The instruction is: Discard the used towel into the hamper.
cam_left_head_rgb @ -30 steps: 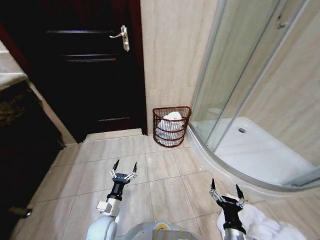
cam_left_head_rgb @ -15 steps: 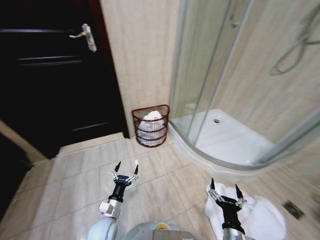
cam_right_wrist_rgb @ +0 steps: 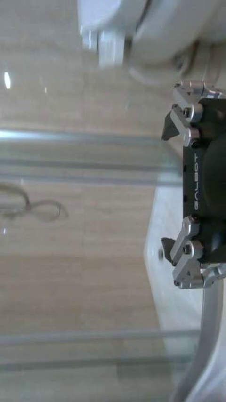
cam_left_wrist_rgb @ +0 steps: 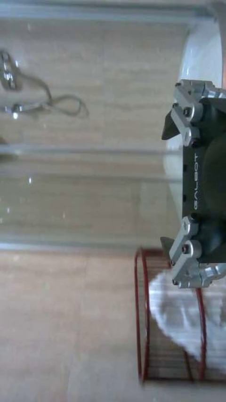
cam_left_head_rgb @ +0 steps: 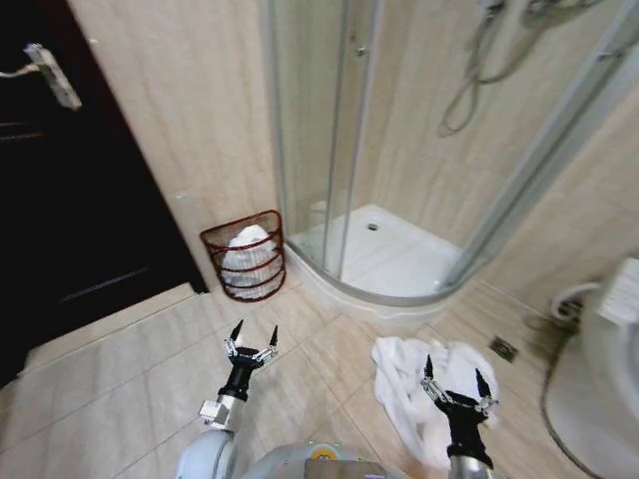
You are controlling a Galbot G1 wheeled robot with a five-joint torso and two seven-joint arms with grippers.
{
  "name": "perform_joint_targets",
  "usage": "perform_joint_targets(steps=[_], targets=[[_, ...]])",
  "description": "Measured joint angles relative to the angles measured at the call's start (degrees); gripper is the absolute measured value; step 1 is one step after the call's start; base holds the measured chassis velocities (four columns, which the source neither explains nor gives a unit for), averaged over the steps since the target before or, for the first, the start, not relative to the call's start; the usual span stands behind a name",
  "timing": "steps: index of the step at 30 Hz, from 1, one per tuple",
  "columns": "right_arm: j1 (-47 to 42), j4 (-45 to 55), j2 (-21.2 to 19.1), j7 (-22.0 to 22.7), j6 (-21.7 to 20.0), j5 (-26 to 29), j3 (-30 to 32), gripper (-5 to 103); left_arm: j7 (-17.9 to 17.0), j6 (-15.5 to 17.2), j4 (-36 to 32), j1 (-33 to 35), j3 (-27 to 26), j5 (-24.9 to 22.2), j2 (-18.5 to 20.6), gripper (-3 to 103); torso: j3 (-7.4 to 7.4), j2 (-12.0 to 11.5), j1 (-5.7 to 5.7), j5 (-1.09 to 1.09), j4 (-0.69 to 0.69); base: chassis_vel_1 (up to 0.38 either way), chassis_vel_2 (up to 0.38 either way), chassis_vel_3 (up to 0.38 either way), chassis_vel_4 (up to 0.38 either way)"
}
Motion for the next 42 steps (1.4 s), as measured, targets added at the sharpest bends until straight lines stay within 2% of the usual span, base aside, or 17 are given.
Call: perform_joint_targets(steps=[6, 9, 11, 12, 14, 16, 17, 20, 21, 28, 29, 33, 34, 36, 37, 41, 42], targets=[[0.4, -0.8, 0.0, 0.4, -0.5, 1.8, 1.2, 100, -0.1, -0.3, 0.0, -0.4, 0.0, -0.3, -0.2, 100, 0.04, 0.0, 0.0, 0.0, 0.0, -0.127, -0.114, -0.127, -0.112], [2.0, -2.2, -0.5, 0.2, -2.9, 4.9, 3.0, 100, -0.8, -0.4, 0.0, -0.6, 0.2, -0.8, -0.4, 100, 0.04, 0.0, 0.0, -0.01, -0.01, -0.094, -0.073, -0.073, -0.09], [4.4, -3.7, -2.5, -0.1, -8.7, 12.1, 5.1, 100, -1.1, -0.5, 0.0, -0.8, 0.2, -1.0, -0.3, 100, 0.05, 0.0, 0.0, 0.0, -0.01, -0.013, -0.031, -0.058, -0.031], [4.4, -3.7, -2.5, -0.1, -8.7, 12.1, 5.1, 100, -1.1, -0.5, 0.0, -0.8, 0.2, -1.0, -0.3, 100, 0.05, 0.0, 0.0, 0.0, -0.01, 0.015, -0.02, -0.057, -0.031], [8.0, -6.0, -3.9, -1.2, -15.0, 16.4, 8.2, 100, -1.1, -0.5, -0.1, -0.8, 0.1, -1.2, -0.3, 100, 0.05, 0.1, 0.0, 0.01, 0.01, 0.0, 0.0, 0.0, 0.0], [11.4, -8.6, -5.1, -2.8, -18.2, 16.7, 10.6, 100, -1.2, -0.6, -0.1, -0.7, 0.0, -1.2, -0.4, 100, 0.06, 0.1, 0.0, 0.0, 0.0, 0.0, 0.0, 0.0, 0.0], [11.4, -8.6, -5.1, -2.8, -18.2, 16.7, 10.6, 100, -1.2, -0.6, -0.1, -0.7, 0.0, -1.2, -0.4, 100, 0.06, 0.1, 0.0, 0.0, 0.0, 0.0, 0.0, 0.0, 0.0], [17.7, -12.5, -8.4, -5.0, -25.0, 18.1, 11.3, 100, -1.2, -0.8, -0.3, -0.1, -0.1, -1.1, -0.7, 100, 0.07, 0.1, 0.0, 0.01, 0.02, 0.0, 0.0, 0.0, 0.0], [17.7, -12.5, -8.4, -5.0, -25.0, 18.1, 11.3, 100, -1.2, -0.8, -0.3, -0.1, -0.1, -1.1, -0.7, 100, 0.07, 0.1, 0.0, 0.01, 0.02, 0.0, 0.0, 0.0, 0.0], [29.1, -23.2, -16.6, -13.9, -31.2, 17.9, 7.2, 100, -1.4, -1.1, -1.7, 1.4, -1.0, -0.4, -1.5, 100, 0.09, 0.1, 0.0, 0.01, 0.03, 0.0, 0.0, 0.0, 0.0], [29.1, -23.2, -16.6, -13.9, -31.2, 17.9, 7.2, 100, -1.4, -1.1, -1.7, 1.4, -1.0, -0.4, -1.5, 100, 0.09, 0.1, 0.0, 0.01, 0.03, 0.0, 0.0, 0.0, 0.0], [33.0, -26.5, -17.8, -14.1, -36.9, 19.0, 3.6, 100, -1.9, -0.7, -1.9, 1.5, -1.1, 0.4, -1.5, 100, 0.09, 0.1, 0.0, -0.01, 0.0, 0.0, 0.0, 0.0, 0.0], [33.0, -26.5, -17.8, -14.1, -36.9, 19.0, 3.6, 100, -1.9, -0.7, -1.9, 1.5, -1.1, 0.4, -1.5, 100, 0.09, 0.1, 0.0, -0.01, 0.0, 0.0, 0.0, 0.0, 0.0], [35.8, -28.8, -18.5, -13.7, -40.9, 20.0, 1.7, 100, -2.2, -0.6, -2.0, 1.7, -1.2, 0.9, -1.7, 100, 0.09, 0.1, 0.0, 0.0, 0.01, 0.0, 0.0, 0.0, 0.0], [35.8, -28.8, -18.5, -13.7, -40.9, 20.0, 1.7, 100, -2.2, -0.6, -2.0, 1.7, -1.2, 0.9, -1.7, 100, 0.09, 0.1, 0.0, 0.0, 0.01, 0.0, 0.0, 0.0, 0.0], [39.7, -31.3, -20.2, -13.9, -51.7, 24.3, 0.2, 100, -2.5, 0.2, -2.6, 2.0, -1.2, 1.8, -1.8, 100, 0.09, 0.1, 0.0, -0.01, 0.01, 0.0, 0.0, 0.0, 0.0], [39.7, -31.3, -20.2, -13.9, -51.7, 24.3, 0.2, 100, -2.5, 0.2, -2.6, 2.0, -1.2, 1.8, -1.8, 100, 0.09, 0.1, 0.0, -0.01, 0.01, 0.0, 0.0, 0.0, 0.0]])
